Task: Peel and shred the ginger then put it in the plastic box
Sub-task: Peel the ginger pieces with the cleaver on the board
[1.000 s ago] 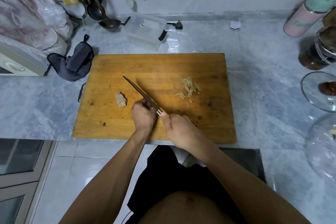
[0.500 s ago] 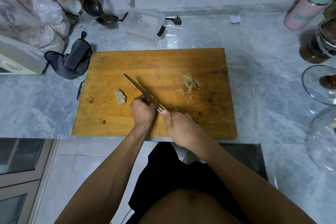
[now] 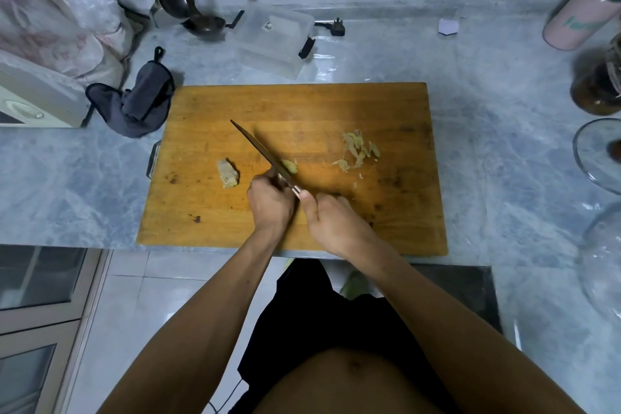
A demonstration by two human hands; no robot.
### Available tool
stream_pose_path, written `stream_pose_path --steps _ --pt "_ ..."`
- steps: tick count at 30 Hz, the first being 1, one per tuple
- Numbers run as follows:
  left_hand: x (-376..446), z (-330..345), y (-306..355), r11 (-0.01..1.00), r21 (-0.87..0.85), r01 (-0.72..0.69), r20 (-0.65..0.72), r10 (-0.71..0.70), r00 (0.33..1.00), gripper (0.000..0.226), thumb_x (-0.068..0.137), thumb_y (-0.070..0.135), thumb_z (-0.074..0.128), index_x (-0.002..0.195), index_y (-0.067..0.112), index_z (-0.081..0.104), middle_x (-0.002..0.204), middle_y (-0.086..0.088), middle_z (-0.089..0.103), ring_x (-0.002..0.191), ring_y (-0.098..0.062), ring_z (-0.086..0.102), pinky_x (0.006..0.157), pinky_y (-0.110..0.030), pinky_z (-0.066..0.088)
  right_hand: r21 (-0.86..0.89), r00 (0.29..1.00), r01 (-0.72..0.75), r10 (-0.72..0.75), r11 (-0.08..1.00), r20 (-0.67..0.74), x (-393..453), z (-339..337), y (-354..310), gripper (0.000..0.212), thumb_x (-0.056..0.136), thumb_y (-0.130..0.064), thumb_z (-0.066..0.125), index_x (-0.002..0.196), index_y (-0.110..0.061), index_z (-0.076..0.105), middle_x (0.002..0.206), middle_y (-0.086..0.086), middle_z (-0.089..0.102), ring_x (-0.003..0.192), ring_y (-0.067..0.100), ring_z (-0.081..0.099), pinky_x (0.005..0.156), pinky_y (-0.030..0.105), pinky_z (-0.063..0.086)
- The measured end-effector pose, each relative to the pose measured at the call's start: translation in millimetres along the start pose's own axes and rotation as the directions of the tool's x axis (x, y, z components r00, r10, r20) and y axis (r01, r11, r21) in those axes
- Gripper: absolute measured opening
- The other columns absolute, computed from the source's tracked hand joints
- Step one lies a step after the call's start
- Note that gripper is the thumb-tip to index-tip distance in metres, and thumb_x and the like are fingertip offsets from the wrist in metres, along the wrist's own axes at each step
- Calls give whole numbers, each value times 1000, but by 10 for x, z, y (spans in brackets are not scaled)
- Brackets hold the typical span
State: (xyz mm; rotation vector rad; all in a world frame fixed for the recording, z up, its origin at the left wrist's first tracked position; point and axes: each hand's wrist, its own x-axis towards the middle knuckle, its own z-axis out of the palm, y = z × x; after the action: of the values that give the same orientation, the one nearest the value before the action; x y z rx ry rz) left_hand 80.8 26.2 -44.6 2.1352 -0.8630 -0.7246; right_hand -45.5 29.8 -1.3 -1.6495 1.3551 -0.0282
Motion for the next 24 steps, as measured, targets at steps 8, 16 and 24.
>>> stream_pose_path --steps 8,16,24 --pt "59 28 -50 997 -33 75 5 -75 997 32 91 8 58 121 8 69 98 -7 74 90 -20 64 77 -21 43 25 999 30 -29 999 -21 -23 -110 93 66 107 -48 16 96 -7 66 93 16 67 94 35 62 77 36 44" --pt "123 37 -186 993 -99 71 -13 -73 997 34 96 7 58 129 7 64 117 -8 70 78 3 58 65 3 38 159 999 10 -2 987 -48 -114 -352 249 63 105 -53 15 74 -12 51 60 5 45 50 18 43 58 34 40" --pt "150 66 -229 991 -117 64 1 -64 998 37 92 10 56 127 14 66 109 -6 74 95 -19 70 91 -42 57 157 999 32 -31 987 -11 -188 -307 180 63 106 -51 17 74 -9 51 56 3 44 47 17 43 56 30 37"
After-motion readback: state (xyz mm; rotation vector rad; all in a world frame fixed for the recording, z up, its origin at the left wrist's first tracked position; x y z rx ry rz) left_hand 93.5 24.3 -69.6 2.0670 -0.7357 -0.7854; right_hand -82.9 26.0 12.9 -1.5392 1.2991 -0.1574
